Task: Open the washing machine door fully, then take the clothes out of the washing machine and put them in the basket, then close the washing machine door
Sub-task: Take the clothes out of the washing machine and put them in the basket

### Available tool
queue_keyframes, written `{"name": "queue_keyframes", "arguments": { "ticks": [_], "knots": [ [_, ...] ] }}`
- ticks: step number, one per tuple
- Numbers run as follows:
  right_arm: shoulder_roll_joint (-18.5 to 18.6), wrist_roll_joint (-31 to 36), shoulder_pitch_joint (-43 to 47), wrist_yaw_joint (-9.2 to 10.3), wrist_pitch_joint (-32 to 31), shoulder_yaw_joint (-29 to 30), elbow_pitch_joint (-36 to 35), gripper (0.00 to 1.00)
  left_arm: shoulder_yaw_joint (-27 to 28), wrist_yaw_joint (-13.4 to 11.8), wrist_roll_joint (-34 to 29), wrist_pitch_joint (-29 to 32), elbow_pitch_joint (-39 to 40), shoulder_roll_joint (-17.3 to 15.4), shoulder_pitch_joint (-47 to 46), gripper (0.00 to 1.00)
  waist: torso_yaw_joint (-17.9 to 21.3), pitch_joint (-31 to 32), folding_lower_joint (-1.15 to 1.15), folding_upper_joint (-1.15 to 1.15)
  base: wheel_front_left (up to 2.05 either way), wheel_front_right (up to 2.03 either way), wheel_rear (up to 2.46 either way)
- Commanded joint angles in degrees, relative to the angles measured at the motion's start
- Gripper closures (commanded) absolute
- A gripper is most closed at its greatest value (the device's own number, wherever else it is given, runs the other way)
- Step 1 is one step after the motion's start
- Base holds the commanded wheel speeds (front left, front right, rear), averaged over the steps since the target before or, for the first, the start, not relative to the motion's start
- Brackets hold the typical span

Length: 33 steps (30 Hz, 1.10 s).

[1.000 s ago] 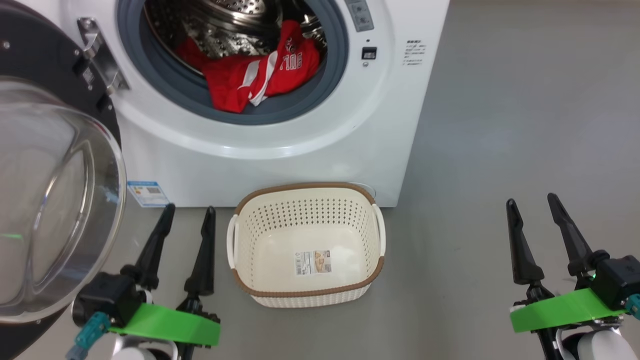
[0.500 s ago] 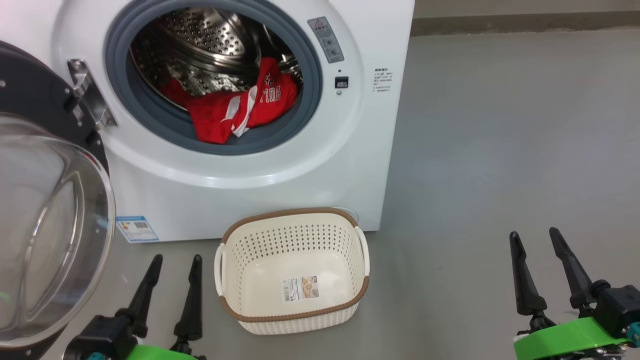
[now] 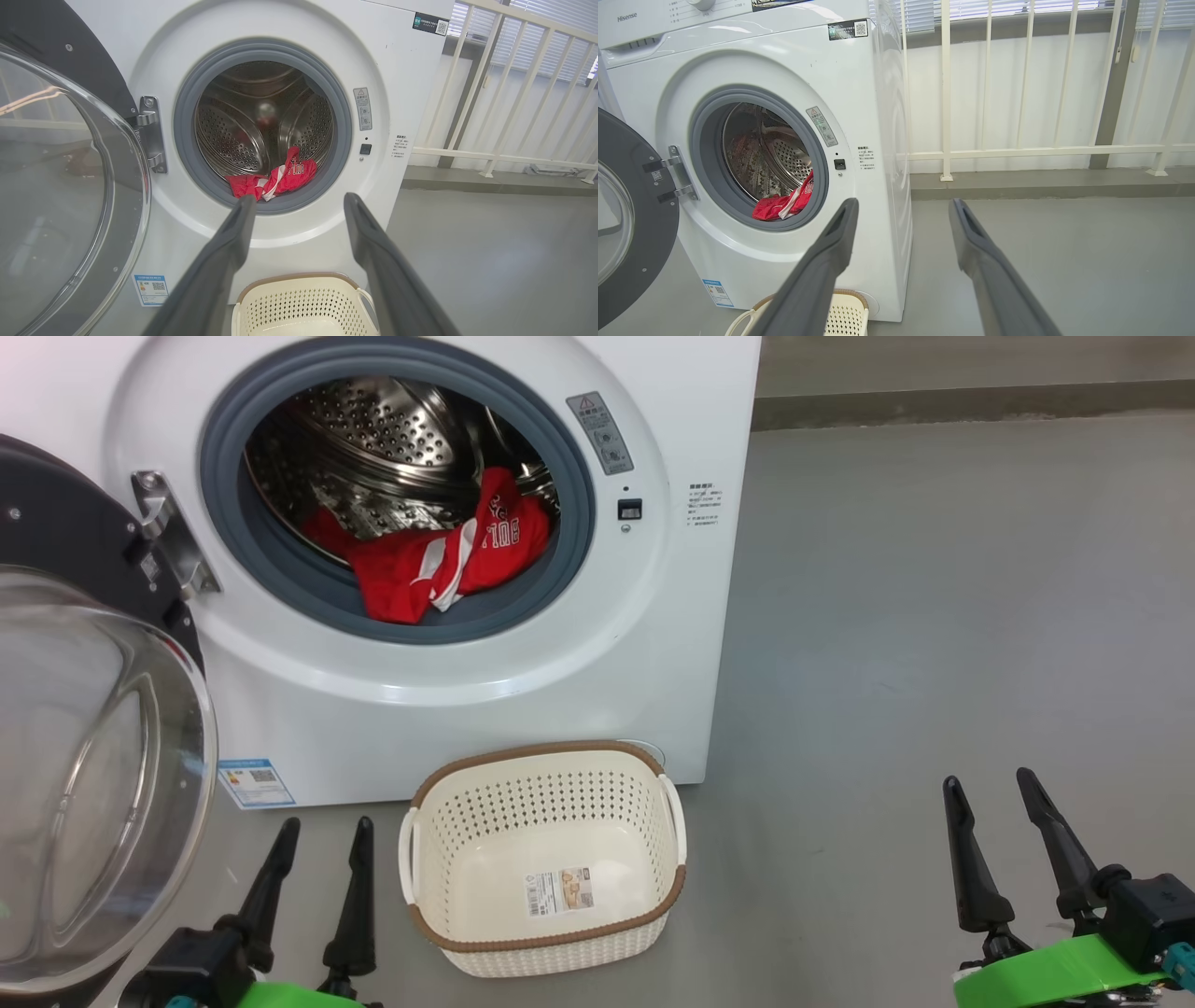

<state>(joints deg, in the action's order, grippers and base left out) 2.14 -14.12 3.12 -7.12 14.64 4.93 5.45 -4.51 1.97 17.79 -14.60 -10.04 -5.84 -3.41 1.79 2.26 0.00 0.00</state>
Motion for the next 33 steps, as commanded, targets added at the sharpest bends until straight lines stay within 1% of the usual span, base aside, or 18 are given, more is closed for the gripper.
{"name": "queue_keyframes", "arguments": {
  "ticks": [1, 8, 18, 21, 26, 29, 33],
  "knots": [
    [0.74, -0.73, -1.23, -0.36, 0.36, -1.57, -1.31, 0.0, 1.73, -0.52, 0.26, 0.2, 1.17, -0.8, -1.09, 0.0, -0.17, -0.02, 0.0, 0.0, 0.21, -0.21, 0.0],
    [0.74, -0.77, -1.3, -0.36, 0.36, -2.05, -0.96, 0.0, 1.18, -1.34, 0.1, 0.54, 0.94, -0.66, -1.69, 0.0, -0.66, 0.14, 0.0, 0.0, 0.75, -0.75, 0.0],
    [0.74, -0.81, -1.39, -0.36, 0.36, -2.04, -0.55, 0.0, 0.05, -0.94, -0.1, 0.53, 1.32, -1.15, -1.75, 0.0, -0.8, 0.26, 0.0, 0.0, 1.61, -1.49, -0.13],
    [0.74, -0.77, -1.38, -0.36, 0.36, -2.0, -0.36, 0.0, 0.05, -1.32, -0.3, 0.46, 1.37, -1.28, -1.76, 0.0, -0.87, 0.28, 0.0, 0.0, 1.04, -0.99, -0.05],
    [0.74, -0.74, -1.3, -0.36, 0.36, -1.95, -0.29, 0.0, -0.07, -1.26, 0.2, 0.33, 1.69, -1.23, -1.74, 0.0, -0.99, 0.4, 0.0, 0.0, 0.36, -0.36, 0.0],
    [0.74, -0.78, -1.14, -0.36, 0.36, -2.05, -0.38, 0.0, -0.29, -0.62, 0.81, 0.25, 2.21, -1.15, -1.71, 0.0, -1.08, 0.43, 0.0, 0.0, 0.0, 0.0, 0.0],
    [0.74, -0.86, -1.0, -0.36, 0.36, -2.09, -0.48, 0.0, -0.72, -0.72, 0.51, 0.32, 2.17, -1.46, -1.61, 0.0, -1.2, 0.34, 0.0, 0.0, 0.0, 0.0, 0.0]
  ]
}}
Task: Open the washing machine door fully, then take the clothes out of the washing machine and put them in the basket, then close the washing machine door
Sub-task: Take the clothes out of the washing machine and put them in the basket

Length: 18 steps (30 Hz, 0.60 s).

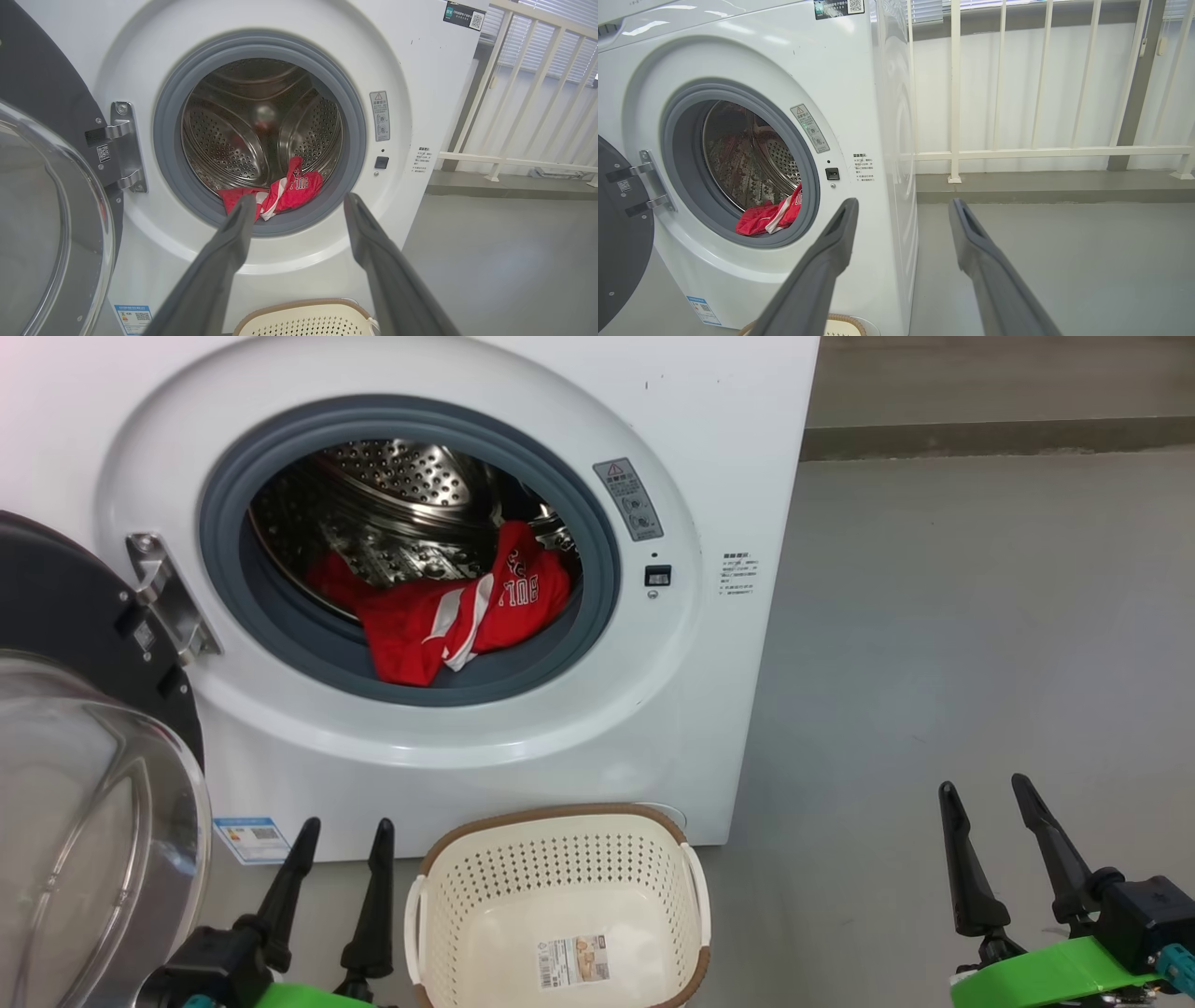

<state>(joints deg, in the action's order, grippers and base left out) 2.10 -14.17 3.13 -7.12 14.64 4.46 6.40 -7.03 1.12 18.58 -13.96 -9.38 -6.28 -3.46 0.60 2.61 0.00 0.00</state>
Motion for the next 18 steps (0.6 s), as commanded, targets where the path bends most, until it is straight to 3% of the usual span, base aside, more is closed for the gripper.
{"name": "queue_keyframes", "arguments": {
  "ticks": [1, 18],
  "knots": [
    [0.77, -0.81, -1.01, -0.36, 0.36, -1.64, -1.42, 0.0, 1.7, 0.12, -0.34, -0.31, 1.41, -1.09, -1.59, 0.0, -0.02, -0.02, 0.0, 0.0, 0.0, 0.0, 0.0],
    [0.77, -0.8, -1.06, -0.36, 0.36, -1.79, -1.38, 0.0, 1.17, -0.82, -0.23, -0.53, 1.27, -1.13, -1.99, 0.0, -0.55, -0.73, 0.0, 0.0, 0.0, 0.0, 0.0]
  ]
}}
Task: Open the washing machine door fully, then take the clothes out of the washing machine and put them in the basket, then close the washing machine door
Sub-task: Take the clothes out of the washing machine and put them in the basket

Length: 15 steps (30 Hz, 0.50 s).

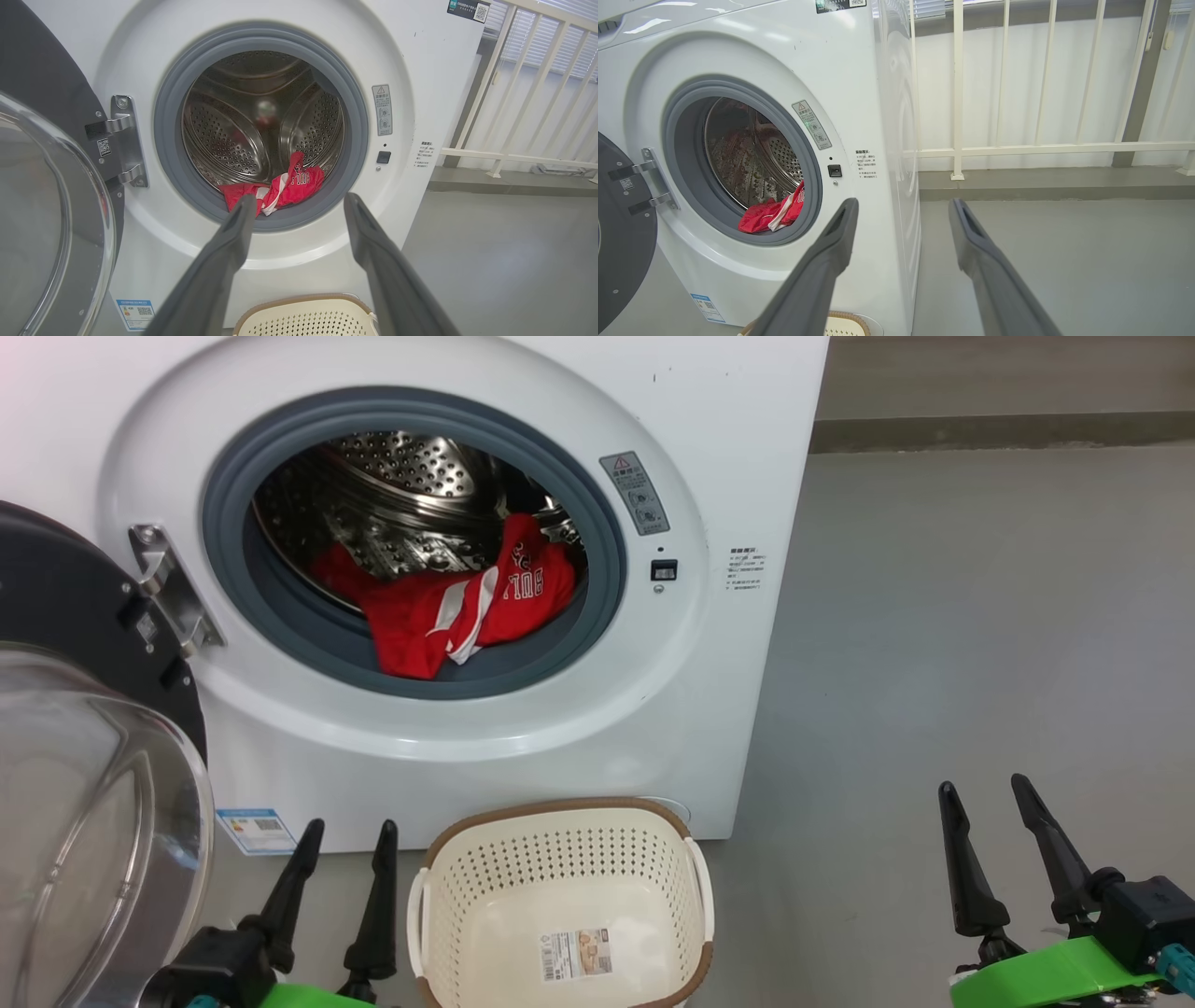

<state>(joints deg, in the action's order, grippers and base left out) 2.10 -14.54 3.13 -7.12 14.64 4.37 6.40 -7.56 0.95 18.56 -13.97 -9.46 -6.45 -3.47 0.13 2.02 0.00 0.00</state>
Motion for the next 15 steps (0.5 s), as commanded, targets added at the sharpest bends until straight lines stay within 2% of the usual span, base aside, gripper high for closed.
{"name": "queue_keyframes", "arguments": {
  "ticks": [1, 15],
  "knots": [
    [0.77, -0.45, -1.12, -0.36, 0.36, -1.73, -1.36, 0.0, 1.75, -0.74, -0.1, -0.52, 1.32, -0.92, -2.06, 0.0, -0.14, -0.27, 0.0, 0.0, 0.0, 0.0, 0.0],
    [0.77, -0.57, -1.74, -0.36, 0.36, -2.11, -1.92, 0.0, 1.05, -0.8, 0.34, -0.54, 0.84, -0.89, -5.02, 0.0, -0.81, -3.84, 0.0, 0.0, 0.0, 0.0, 0.0]
  ]
}}
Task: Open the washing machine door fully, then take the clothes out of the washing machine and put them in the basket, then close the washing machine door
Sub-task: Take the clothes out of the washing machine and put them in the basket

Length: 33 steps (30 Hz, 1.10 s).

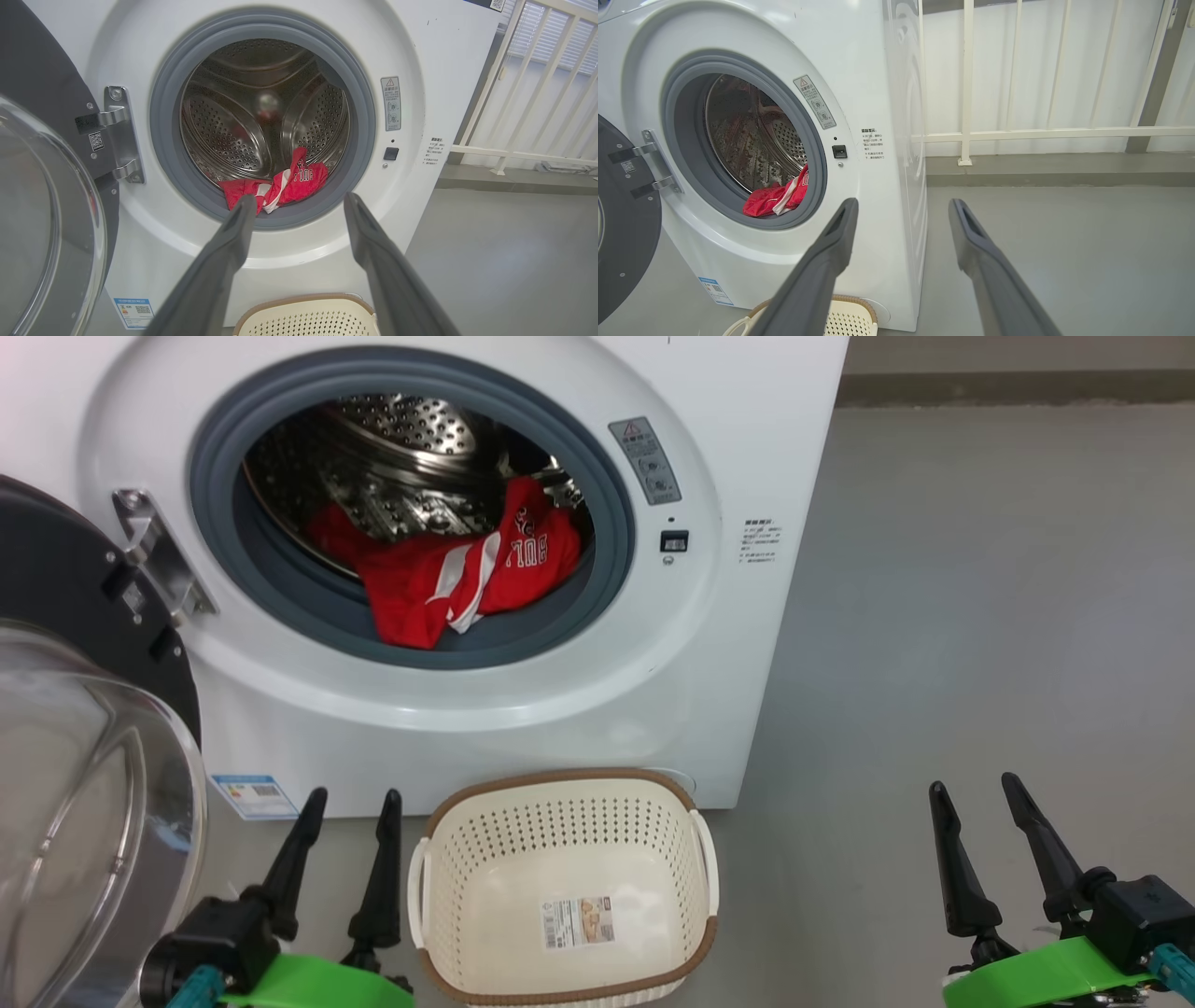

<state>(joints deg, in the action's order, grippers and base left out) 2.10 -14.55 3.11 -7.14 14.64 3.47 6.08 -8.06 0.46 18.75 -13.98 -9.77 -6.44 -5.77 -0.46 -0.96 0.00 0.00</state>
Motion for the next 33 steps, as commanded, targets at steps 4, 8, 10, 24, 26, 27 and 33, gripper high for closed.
{"name": "queue_keyframes", "arguments": {
  "ticks": [4, 8, 10, 24, 26, 27, 33],
  "knots": [
    [0.77, -0.24, -2.47, -0.35, 0.36, -1.21, -1.9, 0.0, 1.28, -0.1, 0.41, -0.55, 0.71, -0.75, -4.88, 0.0, -0.51, -2.71, 0.0, 0.0, 0.0, 0.0, 0.0],
    [0.77, -0.02, -3.39, -0.35, 0.36, -1.54, -2.23, 0.0, 1.55, -0.16, 0.71, -0.63, 0.07, -0.62, -7.25, 0.0, -0.67, -4.81, 0.0, 0.0, 0.0, 0.0, 0.0],
    [0.77, 0.12, -3.82, -0.35, 0.36, -1.62, -2.28, 0.0, 1.78, -0.46, 0.74, -0.69, -0.31, -0.45, -8.5, 0.0, -0.74, -5.91, 0.0, 0.0, 0.0, 0.0, 0.0],
    [0.77, 0.38, -8.5, -0.35, 0.36, -3.26, -3.23, 0.0, 3.03, -2.36, 0.26, -0.9, -5.17, 0.05, -20.71, 0.0, 0.42, -14.42, 0.0, 0.0, 0.0, 0.0, 0.0],
    [0.77, 0.3, -9.22, -0.35, 0.36, -3.57, -3.33, 0.0, 3.29, -2.27, 0.33, -0.92, -6.34, -0.01, -22.81, 0.0, 0.75, -15.65, 0.0, 0.0, 0.0, 0.0, 0.0],
    [0.77, 0.28, -9.57, -0.35, 0.36, -3.67, -3.33, 0.0, 3.35, -2.22, 0.24, -0.93, -6.94, -0.1, -23.89, 0.0, 0.9, -16.25, 0.0, 0.0, 0.0, 0.0, 0.0],
    [0.77, 0.03, -11.53, -0.35, 0.36, -4.22, -3.21, 0.0, 3.92, -2.17, -0.14, -0.97, -11.08, -0.88, -30.62, 0.0, 1.85, -19.37, 0.0, 0.0, 0.0, 0.0, 0.0]
  ]
}}
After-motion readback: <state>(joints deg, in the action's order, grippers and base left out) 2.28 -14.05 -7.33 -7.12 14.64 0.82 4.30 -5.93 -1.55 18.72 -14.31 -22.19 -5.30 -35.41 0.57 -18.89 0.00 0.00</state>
